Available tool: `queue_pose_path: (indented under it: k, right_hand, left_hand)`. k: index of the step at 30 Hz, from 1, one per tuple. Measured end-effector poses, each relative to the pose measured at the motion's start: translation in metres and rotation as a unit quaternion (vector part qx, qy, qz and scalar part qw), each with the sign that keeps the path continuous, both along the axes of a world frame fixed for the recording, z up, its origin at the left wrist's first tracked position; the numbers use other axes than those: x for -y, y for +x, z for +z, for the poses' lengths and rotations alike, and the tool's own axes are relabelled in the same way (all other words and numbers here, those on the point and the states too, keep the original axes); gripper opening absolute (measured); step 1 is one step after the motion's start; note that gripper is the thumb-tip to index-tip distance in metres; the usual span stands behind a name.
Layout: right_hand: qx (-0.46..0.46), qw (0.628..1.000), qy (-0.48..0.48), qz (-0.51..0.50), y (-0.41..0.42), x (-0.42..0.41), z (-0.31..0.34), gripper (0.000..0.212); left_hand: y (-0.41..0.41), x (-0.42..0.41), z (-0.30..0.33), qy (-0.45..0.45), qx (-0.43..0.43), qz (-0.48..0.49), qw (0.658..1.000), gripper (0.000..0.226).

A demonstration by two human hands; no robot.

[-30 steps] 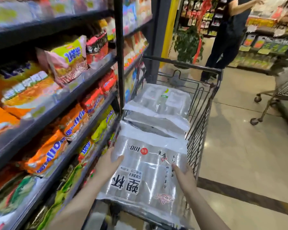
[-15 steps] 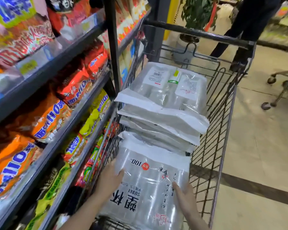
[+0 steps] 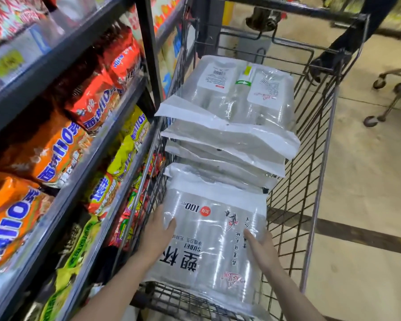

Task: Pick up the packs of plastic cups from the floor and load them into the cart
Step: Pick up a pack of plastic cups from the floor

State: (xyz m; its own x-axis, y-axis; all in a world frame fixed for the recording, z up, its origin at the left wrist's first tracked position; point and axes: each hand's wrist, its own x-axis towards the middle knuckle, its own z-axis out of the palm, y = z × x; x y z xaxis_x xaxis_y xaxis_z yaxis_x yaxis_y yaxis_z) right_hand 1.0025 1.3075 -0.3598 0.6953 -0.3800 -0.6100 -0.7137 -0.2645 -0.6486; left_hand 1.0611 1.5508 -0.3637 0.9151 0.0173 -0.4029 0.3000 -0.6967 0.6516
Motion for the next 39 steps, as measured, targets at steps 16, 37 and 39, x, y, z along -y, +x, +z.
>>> queue_pose_path:
  k: [16,37,39]
  right_hand:
    - [0.091,0.941,-0.266,0.19,0.045,0.007,0.119,0.058]
    - [0.413,0.676,-0.255,0.555,0.011,-0.109,0.329,0.057]
    - [0.434,0.644,-0.215,0.592,-0.02,-0.131,0.337,0.056]
  left_hand:
    - [0.026,-0.022,0.106,0.112,0.15,-0.085,0.979,0.047]
    - [-0.277,-0.09,0.305,0.303,0.225,0.396,0.837,0.035]
    - [-0.331,-0.08,0.313,0.316,0.216,0.456,0.804,0.037]
